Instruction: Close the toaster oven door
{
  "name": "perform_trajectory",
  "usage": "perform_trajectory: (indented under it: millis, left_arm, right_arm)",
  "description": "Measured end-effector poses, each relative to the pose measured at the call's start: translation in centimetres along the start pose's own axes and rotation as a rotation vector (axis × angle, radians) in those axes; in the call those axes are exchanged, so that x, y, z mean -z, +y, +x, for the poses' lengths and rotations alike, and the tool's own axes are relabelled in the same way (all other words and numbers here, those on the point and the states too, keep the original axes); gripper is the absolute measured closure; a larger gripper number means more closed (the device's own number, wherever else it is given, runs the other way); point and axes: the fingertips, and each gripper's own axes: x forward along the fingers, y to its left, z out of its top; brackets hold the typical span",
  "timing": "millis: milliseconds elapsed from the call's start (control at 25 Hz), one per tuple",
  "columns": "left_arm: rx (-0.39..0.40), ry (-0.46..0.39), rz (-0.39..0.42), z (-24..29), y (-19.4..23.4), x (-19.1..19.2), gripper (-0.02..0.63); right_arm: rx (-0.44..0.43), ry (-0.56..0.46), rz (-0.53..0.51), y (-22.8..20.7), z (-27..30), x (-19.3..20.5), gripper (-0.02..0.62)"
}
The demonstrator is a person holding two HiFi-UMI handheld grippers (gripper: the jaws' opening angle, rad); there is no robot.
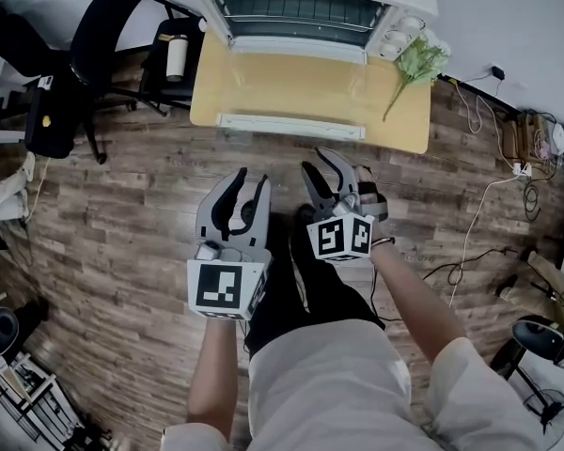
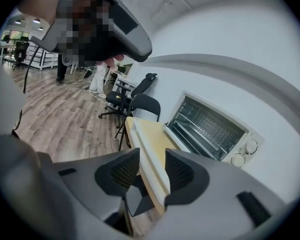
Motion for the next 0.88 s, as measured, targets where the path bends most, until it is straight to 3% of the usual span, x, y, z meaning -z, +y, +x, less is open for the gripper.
perform_trajectory:
  millis: [880]
  left_arm:
    - [-0.006, 0.043, -0.009, 1.4, 2.2, 3.6, 0.511]
  right_arm:
    - [0.102, 0.072, -0.226, 2.5, 6.2, 5.4, 0.451]
